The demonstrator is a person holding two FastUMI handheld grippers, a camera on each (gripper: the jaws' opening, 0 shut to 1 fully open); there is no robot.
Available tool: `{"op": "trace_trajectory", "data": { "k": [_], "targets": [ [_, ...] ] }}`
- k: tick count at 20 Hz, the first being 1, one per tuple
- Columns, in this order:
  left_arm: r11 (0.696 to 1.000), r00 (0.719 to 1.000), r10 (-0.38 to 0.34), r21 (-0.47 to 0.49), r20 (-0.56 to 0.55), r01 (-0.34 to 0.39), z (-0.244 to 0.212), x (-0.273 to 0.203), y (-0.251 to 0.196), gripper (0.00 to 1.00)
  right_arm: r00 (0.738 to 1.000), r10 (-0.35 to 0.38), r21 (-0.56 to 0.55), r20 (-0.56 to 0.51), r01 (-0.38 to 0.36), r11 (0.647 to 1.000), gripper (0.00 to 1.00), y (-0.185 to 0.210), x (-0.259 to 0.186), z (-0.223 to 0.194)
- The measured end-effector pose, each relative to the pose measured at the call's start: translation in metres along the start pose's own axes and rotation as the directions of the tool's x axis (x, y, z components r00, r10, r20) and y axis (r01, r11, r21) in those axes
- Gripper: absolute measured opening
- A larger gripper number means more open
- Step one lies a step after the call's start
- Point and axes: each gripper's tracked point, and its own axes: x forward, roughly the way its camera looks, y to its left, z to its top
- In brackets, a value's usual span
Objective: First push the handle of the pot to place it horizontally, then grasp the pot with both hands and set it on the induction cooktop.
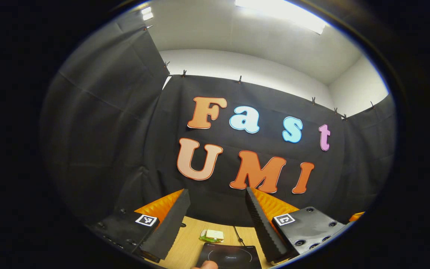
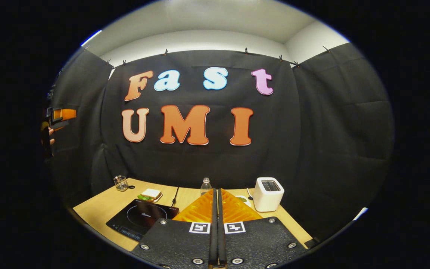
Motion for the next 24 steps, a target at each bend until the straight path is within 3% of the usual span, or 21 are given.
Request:
{"op": "trace_trajectory", "data": {
  "k": [6, 12, 24],
  "targets": [
    [1.000, 1.000, -0.005, 0.015, -0.014, 0.005, -0.006, 0.002, -0.008, 0.98, 0.990, 0.039, 0.024, -0.135, -0.036, 0.999, 0.00, 0.013, -0.007, -0.075],
    [1.000, 0.999, 0.000, 0.010, -0.045, 0.001, -0.020, 0.007, -0.009, 0.98, 0.958, 0.059, 0.033, -0.282, -0.051, 0.998, 0.00, 0.019, -0.016, -0.148],
    [1.000, 0.998, 0.014, 0.022, -0.058, -0.013, -0.027, 0.008, -0.003, 0.98, 0.840, 0.140, 0.086, -0.524, -0.111, 0.990, 0.00, 0.045, -0.033, -0.259]
  ]
}}
